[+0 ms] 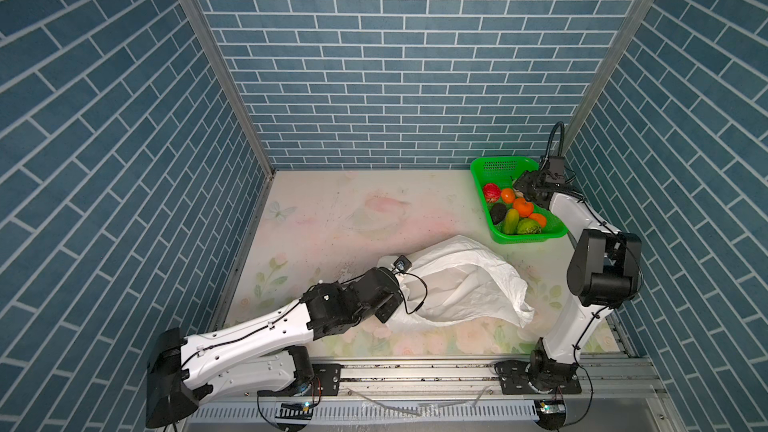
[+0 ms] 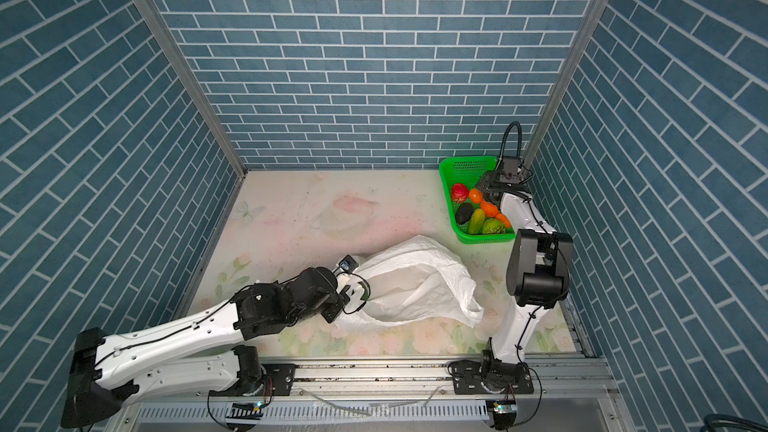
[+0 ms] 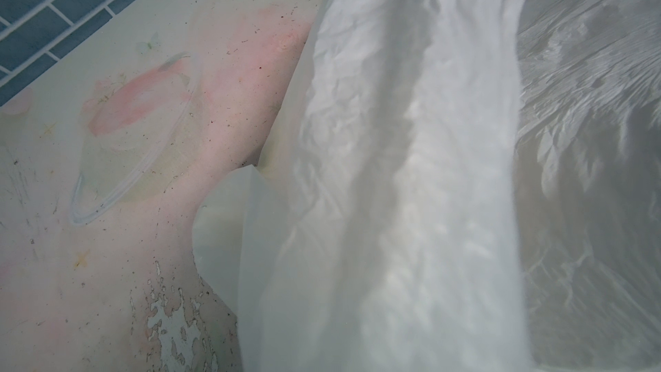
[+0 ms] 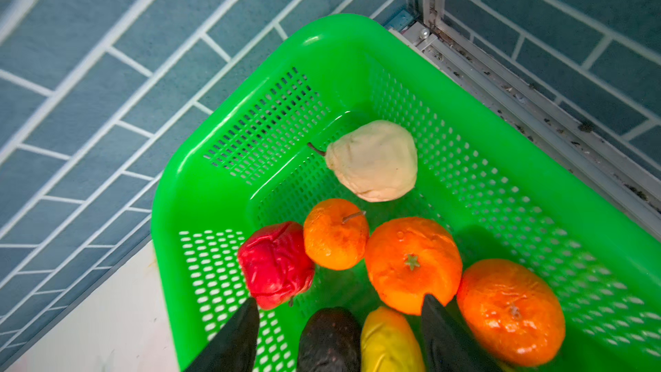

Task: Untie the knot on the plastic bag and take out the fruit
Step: 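Lower the fruit into the basket and open the right gripper, then bring the right gripper back into the bag mouth beside the left gripper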

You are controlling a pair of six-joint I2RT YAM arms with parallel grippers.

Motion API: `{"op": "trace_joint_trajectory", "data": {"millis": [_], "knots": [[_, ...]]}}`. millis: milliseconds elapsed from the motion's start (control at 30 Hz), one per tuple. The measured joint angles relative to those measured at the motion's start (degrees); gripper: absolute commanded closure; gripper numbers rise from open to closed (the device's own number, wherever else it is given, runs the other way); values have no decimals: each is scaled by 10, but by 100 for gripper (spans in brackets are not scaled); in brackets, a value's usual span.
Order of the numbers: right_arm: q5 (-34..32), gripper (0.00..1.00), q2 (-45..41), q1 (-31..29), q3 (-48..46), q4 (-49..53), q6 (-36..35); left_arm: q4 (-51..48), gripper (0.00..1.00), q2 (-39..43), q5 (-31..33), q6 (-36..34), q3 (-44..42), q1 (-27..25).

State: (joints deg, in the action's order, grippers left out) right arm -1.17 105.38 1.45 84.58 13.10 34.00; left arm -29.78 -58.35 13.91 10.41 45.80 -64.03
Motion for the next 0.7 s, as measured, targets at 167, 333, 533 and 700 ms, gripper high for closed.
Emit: {"op": "trace_joint_trajectory", "data": {"millis": [167, 333, 533, 700], "knots": [[35, 29, -106, -30, -40, 27, 0, 14, 100, 0, -10, -2, 0, 0], [79, 30, -223, -75, -81, 73, -7, 37, 100, 0, -35, -2, -5, 0], [115, 29, -348, -147, -120, 159, -15, 52, 100, 2, -61, 5, -30, 0], [127, 30, -430, -225, -155, 223, -14, 42, 100, 17, -61, 13, -50, 0]]}}
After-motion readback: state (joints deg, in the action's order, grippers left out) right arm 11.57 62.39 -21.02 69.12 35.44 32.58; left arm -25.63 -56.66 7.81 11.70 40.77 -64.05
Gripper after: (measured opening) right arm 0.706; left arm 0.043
